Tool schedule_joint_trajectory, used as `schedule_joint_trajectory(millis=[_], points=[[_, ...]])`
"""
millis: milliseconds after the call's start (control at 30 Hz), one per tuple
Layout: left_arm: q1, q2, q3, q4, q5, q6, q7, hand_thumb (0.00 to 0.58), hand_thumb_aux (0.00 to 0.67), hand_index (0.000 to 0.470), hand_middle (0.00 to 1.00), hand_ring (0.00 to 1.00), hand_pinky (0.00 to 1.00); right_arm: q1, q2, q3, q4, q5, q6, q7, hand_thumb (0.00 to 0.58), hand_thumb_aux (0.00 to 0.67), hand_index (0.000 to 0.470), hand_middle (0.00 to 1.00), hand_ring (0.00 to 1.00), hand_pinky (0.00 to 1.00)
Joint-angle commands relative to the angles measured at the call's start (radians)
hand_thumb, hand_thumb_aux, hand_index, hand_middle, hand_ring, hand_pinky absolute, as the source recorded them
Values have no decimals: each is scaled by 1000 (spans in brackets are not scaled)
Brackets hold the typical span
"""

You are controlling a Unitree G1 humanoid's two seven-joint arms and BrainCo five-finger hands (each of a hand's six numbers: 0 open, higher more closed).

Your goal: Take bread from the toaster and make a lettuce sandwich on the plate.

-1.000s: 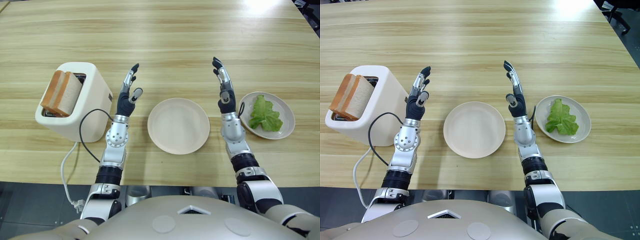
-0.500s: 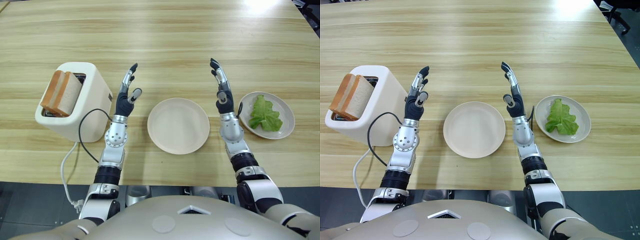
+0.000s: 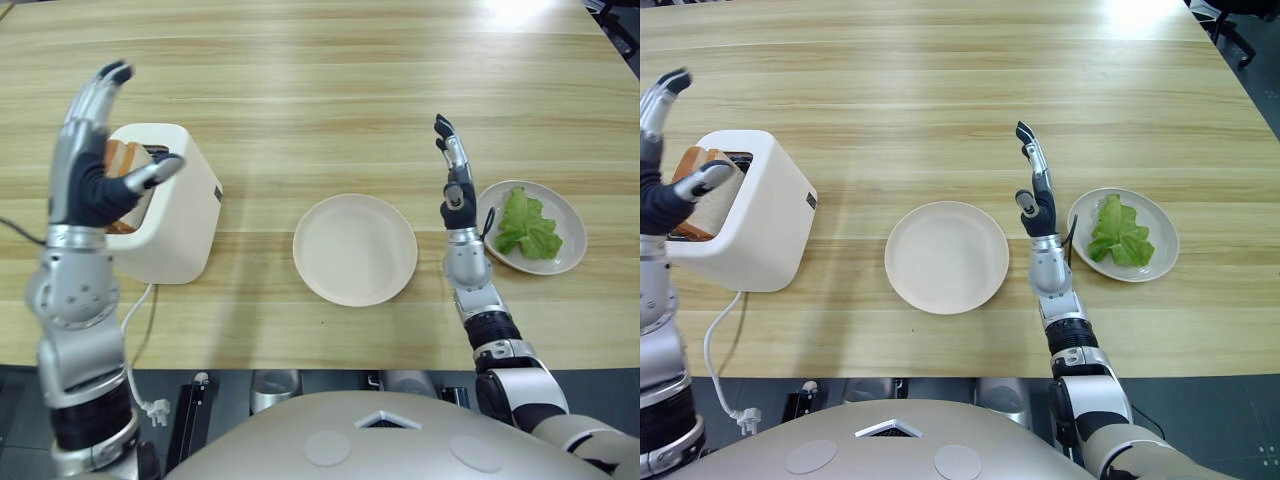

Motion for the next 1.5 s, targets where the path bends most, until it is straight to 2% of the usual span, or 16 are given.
schedule_joint_trajectory(millis=[33,133,233,467,933,1333,1367,1400,1433,1467,1500], points=[[58,51,144,25,43,73,5,0,0,0,0,0,0,17,-2,-6,-15,7,27,-2,0,0,0,0,0,0],[105,96,173,165,120,81,59,0,0,0,0,0,0,22,0,-4,-22,5,30,-4,0,0,0,0,0,0],[128,109,123,298,162,76,102,0,0,0,0,0,0,21,1,-2,-19,5,34,-3,0,0,0,0,0,0],[112,132,56,450,171,55,161,0,0,0,0,0,0,16,3,2,-18,3,38,-3,0,0,0,0,0,0],[108,177,10,507,166,74,202,0,0,0,0,0,0,15,0,1,-16,2,38,-6,0,0,0,0,0,0],[106,165,-81,511,190,102,212,0,0,0,0,0,0,7,5,8,-14,-5,39,-12,0,0,0,0,0,0],[106,161,-83,503,188,104,214,278,187,128,0,0,0,6,5,9,-12,-5,39,-12,0,0,0,0,0,0],[104,158,-85,494,187,105,215,278,187,128,0,0,0,5,5,9,-13,-5,39,-12,0,0,0,0,0,0],[102,156,-89,485,187,106,216,563,554,381,0,0,0,5,4,7,-14,-4,39,-12,0,0,0,0,0,0],[96,153,-95,476,185,105,216,580,670,460,0,0,0,2,2,5,-12,-1,39,-12,0,0,0,0,0,0],[90,150,-102,469,185,105,217,580,670,460,0,0,0,-1,0,2,-9,-1,40,-14,0,0,0,0,0,0]])
